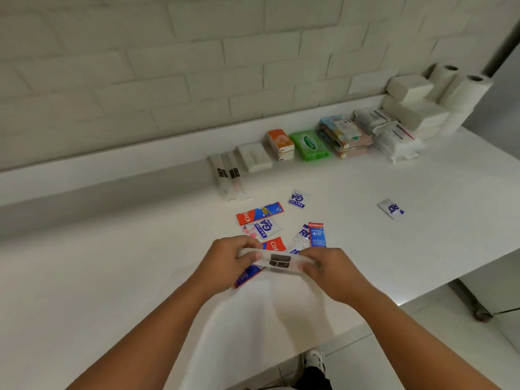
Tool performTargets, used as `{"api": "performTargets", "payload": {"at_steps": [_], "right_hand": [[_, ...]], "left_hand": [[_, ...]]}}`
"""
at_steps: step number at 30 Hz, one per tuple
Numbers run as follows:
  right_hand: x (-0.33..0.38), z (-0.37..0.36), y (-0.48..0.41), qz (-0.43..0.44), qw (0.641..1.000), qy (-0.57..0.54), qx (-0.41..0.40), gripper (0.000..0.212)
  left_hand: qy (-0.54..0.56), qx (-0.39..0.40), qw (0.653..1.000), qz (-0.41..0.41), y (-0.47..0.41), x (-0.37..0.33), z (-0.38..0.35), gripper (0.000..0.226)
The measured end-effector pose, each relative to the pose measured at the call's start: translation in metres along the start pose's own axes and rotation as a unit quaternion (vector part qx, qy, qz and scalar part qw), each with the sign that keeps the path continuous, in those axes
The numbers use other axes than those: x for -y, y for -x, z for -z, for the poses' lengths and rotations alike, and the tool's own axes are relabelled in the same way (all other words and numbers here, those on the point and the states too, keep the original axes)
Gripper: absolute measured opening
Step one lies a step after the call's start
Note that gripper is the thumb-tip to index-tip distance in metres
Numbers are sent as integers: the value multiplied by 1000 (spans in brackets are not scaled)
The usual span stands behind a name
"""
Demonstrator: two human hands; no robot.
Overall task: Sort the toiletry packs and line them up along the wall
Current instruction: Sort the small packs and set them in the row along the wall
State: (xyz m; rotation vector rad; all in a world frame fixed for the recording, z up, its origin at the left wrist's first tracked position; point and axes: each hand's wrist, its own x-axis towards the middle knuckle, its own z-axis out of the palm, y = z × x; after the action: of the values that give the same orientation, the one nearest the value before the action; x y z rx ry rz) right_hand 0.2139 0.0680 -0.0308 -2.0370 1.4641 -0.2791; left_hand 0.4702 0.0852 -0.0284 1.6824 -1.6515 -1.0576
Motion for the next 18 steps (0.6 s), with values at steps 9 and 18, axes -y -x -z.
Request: {"api": "performTargets", "payload": {"at_steps": [9,18], "right_hand": [[24,23,-43,-65,974,-208,66,16],[39,30,-120,-100,878,-467,38,10]], "left_hand": [[266,-196,941,70,-28,-9,45,15],[195,-255,943,89,-43,14,84,11]]}}
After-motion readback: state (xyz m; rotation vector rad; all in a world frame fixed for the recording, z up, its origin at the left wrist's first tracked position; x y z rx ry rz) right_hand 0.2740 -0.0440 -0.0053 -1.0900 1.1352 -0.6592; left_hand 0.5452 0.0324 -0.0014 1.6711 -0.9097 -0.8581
